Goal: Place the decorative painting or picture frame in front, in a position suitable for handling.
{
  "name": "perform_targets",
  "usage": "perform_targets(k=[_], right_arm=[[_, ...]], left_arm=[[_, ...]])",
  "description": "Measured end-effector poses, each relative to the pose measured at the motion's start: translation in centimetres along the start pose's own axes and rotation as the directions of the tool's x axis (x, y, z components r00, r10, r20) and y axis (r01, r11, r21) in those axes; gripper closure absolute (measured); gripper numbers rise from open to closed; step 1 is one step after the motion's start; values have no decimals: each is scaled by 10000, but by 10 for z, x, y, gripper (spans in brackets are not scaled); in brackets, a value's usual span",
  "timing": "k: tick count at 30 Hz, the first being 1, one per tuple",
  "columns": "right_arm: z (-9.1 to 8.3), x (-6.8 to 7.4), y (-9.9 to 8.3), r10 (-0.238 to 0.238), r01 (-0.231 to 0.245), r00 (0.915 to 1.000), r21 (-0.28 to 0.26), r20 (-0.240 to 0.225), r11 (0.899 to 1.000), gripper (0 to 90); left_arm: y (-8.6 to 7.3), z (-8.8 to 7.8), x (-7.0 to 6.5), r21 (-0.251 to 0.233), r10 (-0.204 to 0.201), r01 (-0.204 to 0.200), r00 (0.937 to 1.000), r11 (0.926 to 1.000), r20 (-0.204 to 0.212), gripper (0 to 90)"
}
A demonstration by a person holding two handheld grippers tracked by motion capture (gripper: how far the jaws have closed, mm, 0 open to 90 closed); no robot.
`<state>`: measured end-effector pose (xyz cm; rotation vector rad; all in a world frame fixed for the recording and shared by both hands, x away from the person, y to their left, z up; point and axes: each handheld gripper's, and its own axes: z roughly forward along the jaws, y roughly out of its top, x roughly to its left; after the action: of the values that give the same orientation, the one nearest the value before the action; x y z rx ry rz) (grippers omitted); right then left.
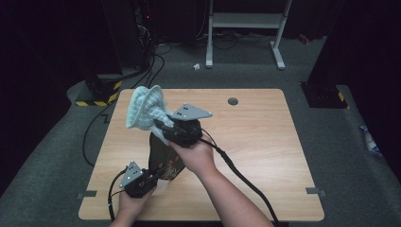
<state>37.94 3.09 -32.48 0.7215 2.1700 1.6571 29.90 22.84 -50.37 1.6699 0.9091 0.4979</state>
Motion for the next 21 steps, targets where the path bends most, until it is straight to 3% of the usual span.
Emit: perform_targets(k=[2, 5, 10, 14, 18, 21], right_arm=[[1, 3, 0, -91, 91, 10000, -7, 2, 10000, 696], [3, -4, -2, 85, -85, 9999, -36, 71, 10000, 696], [1, -23, -3, 515, -512, 9980, -92, 356, 9986, 695], [2, -45, -11, 1099, -1103, 9912, 11, 734, 9939, 696], [1, -77, -30, 2198, -2216, 9705, 76, 987, 9751, 696], [-4, -96, -42, 2926, -2942, 9499, -20, 1099, 9558, 696]], left_arm=[[0, 0, 0, -8, -41, 41, 10000, 10000, 18, 795], [0, 1, 0, -13, -104, 104, 9999, 9999, 0, 796], [0, 1, 0, -20, -82, 82, 10000, 10000, 9, 796], [0, 1, 0, -19, -61, 61, 10000, 10000, 19, 795], [0, 1, 0, -41, -43, 43, 10000, 10000, 22, 795], [0, 1, 0, -46, -63, 63, 10000, 10000, 32, 796]])
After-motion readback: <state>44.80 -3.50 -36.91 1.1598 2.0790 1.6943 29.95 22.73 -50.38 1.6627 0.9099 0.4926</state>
